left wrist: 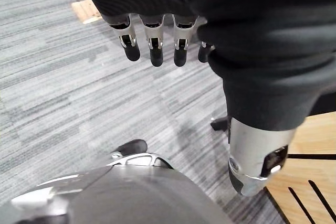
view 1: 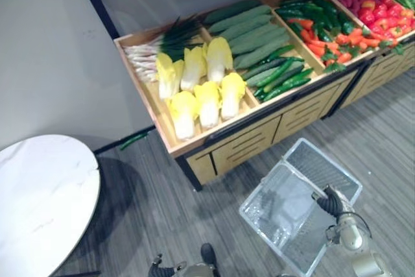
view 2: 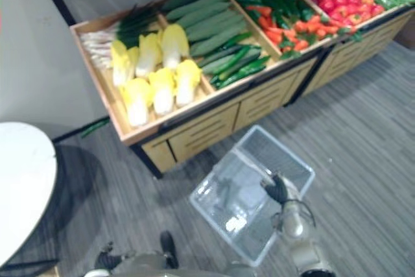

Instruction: Pick vegetable in the basket

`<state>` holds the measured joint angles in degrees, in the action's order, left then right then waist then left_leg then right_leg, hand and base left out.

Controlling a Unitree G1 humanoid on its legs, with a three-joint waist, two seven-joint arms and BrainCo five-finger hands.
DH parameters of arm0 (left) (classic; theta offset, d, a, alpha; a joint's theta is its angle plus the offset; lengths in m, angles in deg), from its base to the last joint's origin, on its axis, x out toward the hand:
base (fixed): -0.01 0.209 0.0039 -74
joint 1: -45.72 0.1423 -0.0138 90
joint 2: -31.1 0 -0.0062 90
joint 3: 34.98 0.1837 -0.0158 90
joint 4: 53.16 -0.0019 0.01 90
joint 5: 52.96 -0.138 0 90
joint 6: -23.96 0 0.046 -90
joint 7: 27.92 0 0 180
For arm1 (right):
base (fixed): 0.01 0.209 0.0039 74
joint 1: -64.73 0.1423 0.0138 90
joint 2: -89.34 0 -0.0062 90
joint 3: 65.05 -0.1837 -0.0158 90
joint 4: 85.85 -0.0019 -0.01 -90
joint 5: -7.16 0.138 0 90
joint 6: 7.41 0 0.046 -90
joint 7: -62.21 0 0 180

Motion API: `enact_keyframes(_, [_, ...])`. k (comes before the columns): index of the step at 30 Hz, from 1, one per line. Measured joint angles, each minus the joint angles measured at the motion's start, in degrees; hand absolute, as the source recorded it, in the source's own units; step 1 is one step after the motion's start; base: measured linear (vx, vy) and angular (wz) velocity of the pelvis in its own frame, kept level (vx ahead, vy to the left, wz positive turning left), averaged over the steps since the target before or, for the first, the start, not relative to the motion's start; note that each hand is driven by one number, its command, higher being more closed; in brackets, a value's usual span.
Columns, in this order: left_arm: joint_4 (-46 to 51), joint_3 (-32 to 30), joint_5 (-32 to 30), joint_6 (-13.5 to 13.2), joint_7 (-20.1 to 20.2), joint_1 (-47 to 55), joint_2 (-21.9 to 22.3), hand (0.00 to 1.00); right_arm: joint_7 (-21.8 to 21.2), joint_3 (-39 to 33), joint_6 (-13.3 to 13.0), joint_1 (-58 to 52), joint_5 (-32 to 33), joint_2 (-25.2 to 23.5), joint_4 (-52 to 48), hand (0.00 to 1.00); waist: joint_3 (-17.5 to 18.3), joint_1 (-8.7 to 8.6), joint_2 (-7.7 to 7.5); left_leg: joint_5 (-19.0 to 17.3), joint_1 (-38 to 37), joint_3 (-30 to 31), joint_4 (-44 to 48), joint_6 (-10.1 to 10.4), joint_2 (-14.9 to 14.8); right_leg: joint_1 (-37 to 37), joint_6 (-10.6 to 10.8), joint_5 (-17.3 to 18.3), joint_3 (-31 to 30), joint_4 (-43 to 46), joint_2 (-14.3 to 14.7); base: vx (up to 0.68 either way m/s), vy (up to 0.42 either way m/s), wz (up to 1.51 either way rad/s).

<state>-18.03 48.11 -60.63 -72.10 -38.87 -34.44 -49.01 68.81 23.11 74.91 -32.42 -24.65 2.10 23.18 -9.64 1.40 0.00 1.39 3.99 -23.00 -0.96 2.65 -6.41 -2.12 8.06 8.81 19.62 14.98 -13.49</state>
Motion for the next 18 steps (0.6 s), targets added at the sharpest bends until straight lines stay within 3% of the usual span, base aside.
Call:
enact_keyframes(2, [0.1,0.5,0.0,0.0,0.0,-0.1,-0.9,0.00,0.1,-0.1,0.3,0.0,-2.0,0.3,0.0,1.00,-0.3,0.04,-1.38,-0.5,-1.4,-0.1,-1.7,-0.2,1.9,5.1,0.1,-0.3,-1.2,12.4,-3.3,0.01,0.193,0.22])
enact_keyframes(3, [0.1,0.8,0.1,0.0,-0.1,0.0,-2.0,0.00,0.3,0.0,1.0,0.2,-2.1,0.3,0.0,1.00,-0.3,0.13,-2.98,-0.5,-2.9,0.0,-2.7,-0.2,3.1,8.4,-0.3,-1.9,-2.5,19.9,-5.6,0.09,0.118,0.28])
enact_keyframes(4, [0.2,0.9,0.1,0.0,-0.1,0.0,-2.5,0.00,0.4,0.0,1.3,0.3,-2.1,0.3,0.1,1.00,-0.4,0.29,-3.59,-0.5,-3.4,0.2,-2.9,-0.2,3.3,9.9,-0.5,-3.6,-3.4,23.3,-6.3,0.17,0.127,0.33])
enact_keyframes(5, [0.2,0.9,0.1,0.1,-0.1,0.3,-3.4,0.00,0.4,0.1,1.4,0.4,-2.0,0.3,0.1,1.00,-0.2,0.39,-4.11,-0.9,-4.3,1.0,-2.9,-0.9,3.2,12.2,-0.7,-8.4,-5.1,28.6,-6.6,0.22,0.090,0.33])
enact_keyframes(6, [0.9,0.8,0.3,0.2,-0.1,0.8,-3.6,0.00,0.4,0.1,1.4,0.6,-2.1,0.0,0.1,1.00,-0.4,0.34,-3.78,-1.2,-5.2,2.4,-2.4,-2.3,2.7,14.2,-0.5,-9.1,-6.6,32.5,-6.4,0.21,0.071,0.38])
enact_keyframes(7, [1.3,0.7,0.3,0.3,-0.1,1.3,-3.8,0.00,0.4,0.2,1.4,0.8,-2.1,-0.2,0.2,1.00,-0.3,0.31,-3.97,-1.5,-5.2,3.2,-1.9,-2.8,2.4,14.8,-0.7,-7.2,-6.6,33.3,-6.3,0.18,0.007,0.52])
enact_keyframes(9, [1.6,-0.3,0.8,0.4,-0.2,1.1,-4.3,0.00,0.4,0.4,1.3,1.3,-2.0,-1.1,0.3,1.00,-0.1,0.21,-4.31,-2.8,-5.2,5.9,-0.1,-3.0,1.4,15.7,-1.0,-2.2,-5.0,28.9,-5.3,0.17,-0.044,0.57])
enact_keyframes(11, [2.8,-1.0,0.9,0.3,-0.2,1.1,-4.2,0.00,0.4,0.7,1.2,2.4,-2.0,-1.7,1.6,1.00,-0.2,0.23,-4.28,-2.9,-4.9,7.4,0.9,-2.4,0.9,15.5,-0.5,-2.2,-4.6,18.1,-4.2,0.18,-0.116,0.53])
enact_keyframes(13, [2.9,-2.1,0.9,0.4,-0.2,0.0,-4.1,0.00,0.4,0.7,1.3,3.3,-1.9,-2.2,2.3,1.00,-0.1,0.24,-4.55,-2.7,-3.7,9.6,1.3,-1.3,0.8,15.6,0.4,-3.2,-7.7,5.9,-3.3,0.18,-0.202,0.64])
enact_keyframes(15, [2.8,-2.5,0.8,0.4,-0.6,-0.9,-4.2,0.00,0.6,-0.6,1.7,3.7,-1.9,-2.2,3.3,1.00,0.1,0.26,-5.35,-2.9,-3.0,12.6,1.4,1.2,0.3,15.6,0.9,-5.1,-12.3,-3.5,-3.3,0.18,-0.304,0.64])
enact_keyframes(16, [2.6,-2.6,0.8,0.4,-0.9,-1.0,-4.5,0.00,0.7,-1.6,1.6,3.4,-1.9,-2.2,3.9,1.00,0.1,0.20,-5.68,-3.1,-3.1,13.2,1.5,2.1,0.1,15.2,1.0,-6.4,-13.0,-4.6,-3.4,0.16,-0.388,0.64])
enact_keyframes(17, [2.1,-2.7,0.8,0.4,-1.4,-0.9,-5.5,0.00,0.7,-2.7,1.6,2.6,-1.8,-2.6,5.5,1.00,0.4,0.06,-7.35,-3.5,-3.3,14.5,1.5,4.2,0.3,13.8,1.6,-8.6,-12.9,-5.8,-3.9,0.11,-0.352,0.55])
enact_keyframes(18, [1.2,-3.5,0.8,0.5,-1.5,-1.4,-5.5,0.00,0.7,-3.8,1.7,2.6,-1.8,-2.4,7.1,1.00,0.1,-0.15,-6.85,-3.4,-3.6,15.3,1.1,5.0,-0.3,13.5,2.2,-9.6,-11.9,-5.2,-3.5,0.13,-0.401,0.55])
